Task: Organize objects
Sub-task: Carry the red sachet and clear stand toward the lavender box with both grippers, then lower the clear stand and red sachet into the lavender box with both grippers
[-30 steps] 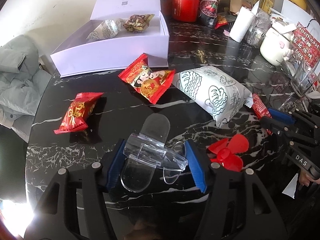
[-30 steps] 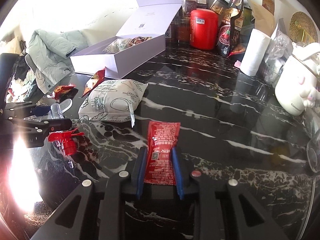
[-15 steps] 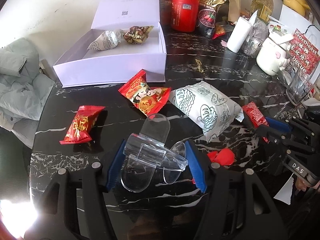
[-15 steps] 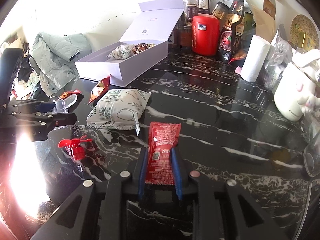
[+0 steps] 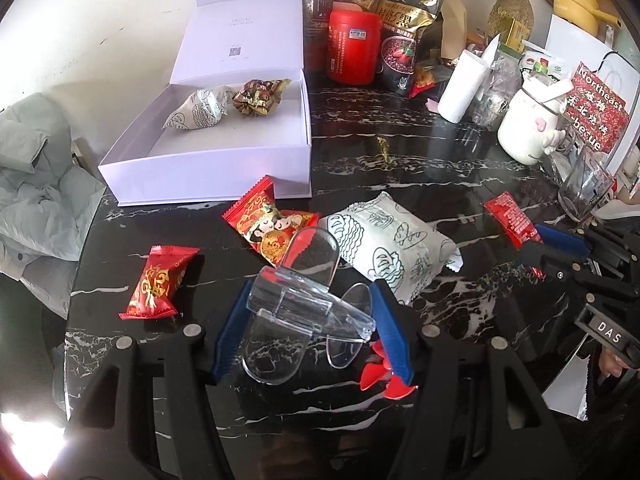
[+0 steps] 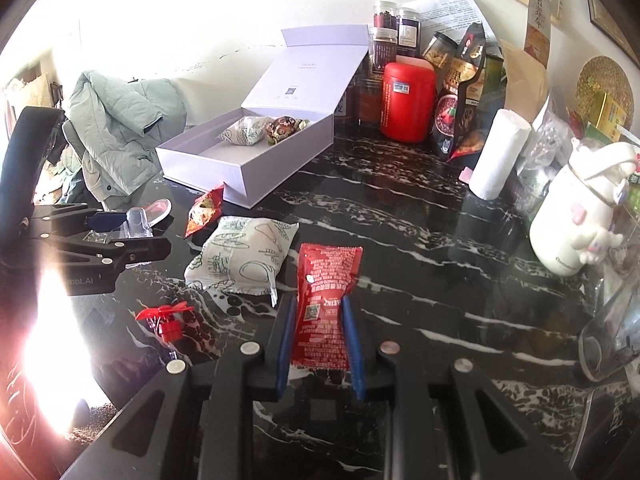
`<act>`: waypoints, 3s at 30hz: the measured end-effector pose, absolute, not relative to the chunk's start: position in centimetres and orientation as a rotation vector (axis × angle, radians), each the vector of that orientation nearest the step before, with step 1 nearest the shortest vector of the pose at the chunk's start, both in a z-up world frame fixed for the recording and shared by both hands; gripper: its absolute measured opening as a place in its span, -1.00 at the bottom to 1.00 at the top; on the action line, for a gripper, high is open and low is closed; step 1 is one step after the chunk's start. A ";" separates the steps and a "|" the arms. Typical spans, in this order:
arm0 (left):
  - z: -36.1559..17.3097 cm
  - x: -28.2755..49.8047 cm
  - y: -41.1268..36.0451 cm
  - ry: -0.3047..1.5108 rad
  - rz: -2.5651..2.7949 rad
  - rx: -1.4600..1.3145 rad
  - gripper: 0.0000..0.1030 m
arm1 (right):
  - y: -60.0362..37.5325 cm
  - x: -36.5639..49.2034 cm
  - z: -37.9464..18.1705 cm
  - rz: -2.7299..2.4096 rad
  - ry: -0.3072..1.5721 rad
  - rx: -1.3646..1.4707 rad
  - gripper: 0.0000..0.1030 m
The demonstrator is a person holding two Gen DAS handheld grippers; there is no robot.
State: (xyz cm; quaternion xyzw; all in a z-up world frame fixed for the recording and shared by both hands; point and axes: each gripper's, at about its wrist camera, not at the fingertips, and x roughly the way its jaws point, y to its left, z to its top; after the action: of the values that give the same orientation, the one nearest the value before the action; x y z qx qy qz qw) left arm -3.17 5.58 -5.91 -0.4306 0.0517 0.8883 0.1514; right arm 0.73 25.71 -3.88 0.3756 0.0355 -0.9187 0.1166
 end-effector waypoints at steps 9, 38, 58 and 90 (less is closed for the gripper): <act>-4.4 -3.3 5.6 0.182 2.599 -1.208 0.14 | 25.2 -0.1 -1.9 -2.659 0.127 1.035 -0.55; -0.8 -1.7 3.9 0.146 2.725 -1.166 0.14 | 20.6 0.9 2.6 -2.533 0.251 0.827 -0.55; -1.0 -8.1 3.2 0.195 2.704 -1.208 0.14 | 19.4 -6.3 2.6 -2.489 0.226 0.849 -0.55; -1.3 -21.4 -0.3 0.144 2.769 -1.251 0.14 | 17.1 -19.8 4.4 -2.396 0.217 0.826 -0.55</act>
State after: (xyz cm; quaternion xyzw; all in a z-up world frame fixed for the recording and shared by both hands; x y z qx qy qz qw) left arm -21.38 -0.27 -1.34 -0.4107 0.0472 0.9092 0.0500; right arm -19.83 17.13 4.40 0.3103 0.0816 -0.9001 0.2947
